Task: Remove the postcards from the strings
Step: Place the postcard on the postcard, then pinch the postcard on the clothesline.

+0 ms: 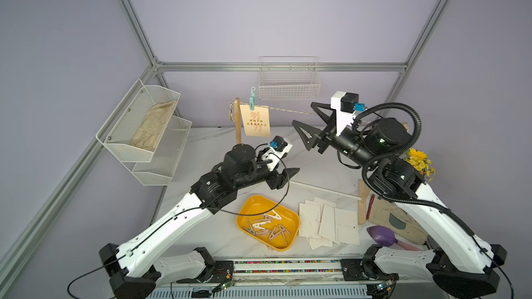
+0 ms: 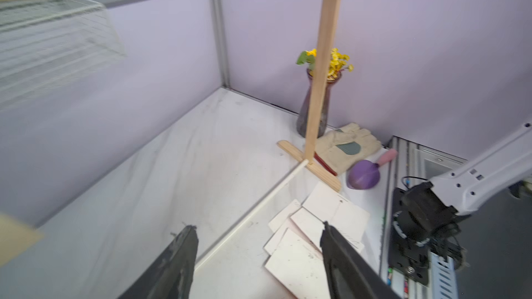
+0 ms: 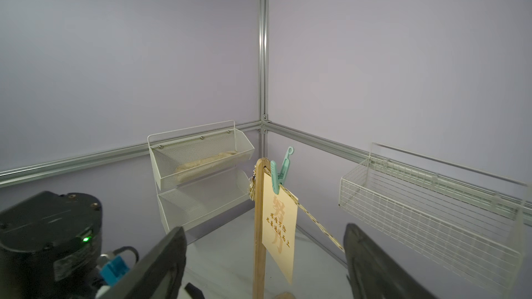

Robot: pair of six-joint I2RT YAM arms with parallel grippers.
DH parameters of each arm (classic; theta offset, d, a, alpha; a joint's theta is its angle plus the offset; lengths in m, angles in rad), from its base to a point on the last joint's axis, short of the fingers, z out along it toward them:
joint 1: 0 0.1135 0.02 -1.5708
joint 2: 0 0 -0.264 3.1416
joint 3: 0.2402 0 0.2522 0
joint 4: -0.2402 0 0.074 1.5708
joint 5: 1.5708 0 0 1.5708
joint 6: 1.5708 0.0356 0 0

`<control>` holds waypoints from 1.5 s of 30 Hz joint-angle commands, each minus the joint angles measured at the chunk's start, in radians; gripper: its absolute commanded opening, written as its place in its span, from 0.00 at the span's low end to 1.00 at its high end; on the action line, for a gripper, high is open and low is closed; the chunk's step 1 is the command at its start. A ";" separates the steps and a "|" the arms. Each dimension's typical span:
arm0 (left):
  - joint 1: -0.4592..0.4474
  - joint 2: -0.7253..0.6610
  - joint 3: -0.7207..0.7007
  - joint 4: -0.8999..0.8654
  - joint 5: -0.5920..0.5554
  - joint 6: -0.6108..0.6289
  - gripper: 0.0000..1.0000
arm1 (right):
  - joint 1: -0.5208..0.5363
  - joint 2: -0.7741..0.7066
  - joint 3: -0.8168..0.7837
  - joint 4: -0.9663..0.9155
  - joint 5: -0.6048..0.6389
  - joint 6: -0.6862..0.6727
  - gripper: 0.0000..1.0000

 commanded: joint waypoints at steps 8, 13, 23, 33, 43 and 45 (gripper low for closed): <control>0.421 -0.162 -0.125 0.117 0.119 -0.027 0.68 | -0.009 0.306 0.318 -0.105 -0.186 0.076 0.91; 0.543 -0.117 -0.061 0.161 0.267 -0.074 0.67 | -0.059 0.365 0.368 -0.092 -0.244 0.115 0.92; 0.599 -0.005 -0.215 0.474 0.485 -0.256 0.65 | -0.189 0.530 0.554 -0.133 -0.506 0.178 0.94; 0.612 0.134 -0.192 0.591 0.475 -0.354 0.69 | -0.223 0.664 0.705 -0.175 -0.566 0.170 0.97; 0.612 0.206 -0.197 0.689 0.417 -0.405 0.70 | -0.226 0.689 0.737 -0.178 -0.596 0.159 0.97; 0.612 0.215 -0.193 0.701 0.420 -0.406 0.70 | -0.226 0.689 0.738 -0.181 -0.602 0.154 0.97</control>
